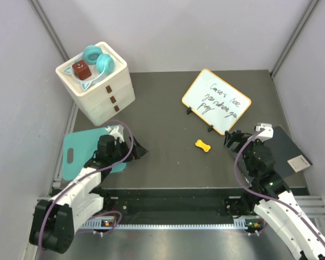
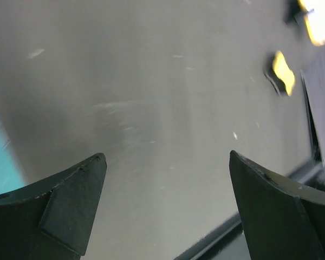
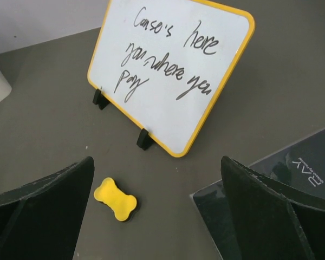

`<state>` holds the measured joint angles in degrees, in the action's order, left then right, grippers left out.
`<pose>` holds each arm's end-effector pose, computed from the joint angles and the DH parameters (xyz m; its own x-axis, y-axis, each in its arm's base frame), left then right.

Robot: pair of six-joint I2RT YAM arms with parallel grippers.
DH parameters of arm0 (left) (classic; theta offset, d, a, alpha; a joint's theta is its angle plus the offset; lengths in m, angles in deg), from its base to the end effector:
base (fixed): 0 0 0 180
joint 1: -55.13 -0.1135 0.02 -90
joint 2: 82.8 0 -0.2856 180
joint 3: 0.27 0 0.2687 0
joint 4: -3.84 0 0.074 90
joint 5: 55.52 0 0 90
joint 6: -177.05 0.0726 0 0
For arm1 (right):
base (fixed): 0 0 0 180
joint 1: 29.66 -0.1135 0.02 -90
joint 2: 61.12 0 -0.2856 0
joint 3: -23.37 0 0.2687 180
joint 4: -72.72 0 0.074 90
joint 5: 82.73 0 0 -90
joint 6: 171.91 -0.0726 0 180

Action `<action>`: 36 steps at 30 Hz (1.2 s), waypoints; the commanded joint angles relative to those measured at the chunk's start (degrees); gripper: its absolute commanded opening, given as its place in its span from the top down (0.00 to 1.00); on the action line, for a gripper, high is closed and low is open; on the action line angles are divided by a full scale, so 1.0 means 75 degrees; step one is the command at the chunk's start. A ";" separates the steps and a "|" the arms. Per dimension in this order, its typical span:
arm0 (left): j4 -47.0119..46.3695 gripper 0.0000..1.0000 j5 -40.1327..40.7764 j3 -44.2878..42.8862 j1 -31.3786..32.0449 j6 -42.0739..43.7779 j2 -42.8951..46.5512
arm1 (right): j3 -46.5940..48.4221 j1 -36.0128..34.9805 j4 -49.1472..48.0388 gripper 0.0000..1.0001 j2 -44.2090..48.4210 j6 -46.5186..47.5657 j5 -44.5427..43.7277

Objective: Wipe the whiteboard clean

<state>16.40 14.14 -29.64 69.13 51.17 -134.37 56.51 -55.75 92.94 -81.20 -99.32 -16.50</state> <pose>0.1957 -0.0748 0.1547 -0.7436 -0.3810 -0.5495 0.0841 0.7620 -0.6421 0.1502 0.0409 0.2548 -0.1198 0.2462 -0.9618 -0.0078 0.9685 0.2489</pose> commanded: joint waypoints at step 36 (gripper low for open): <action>0.0399 0.01 0.3859 -0.8551 0.6113 0.4994 -0.8300 | 0.0139 0.2294 0.0291 0.05 -0.2643 -0.1710 0.2535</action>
<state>25.84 38.62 -92.87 113.78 83.91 -196.49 55.13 -40.56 95.45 -98.82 -111.25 -3.26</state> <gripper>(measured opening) 0.991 0.963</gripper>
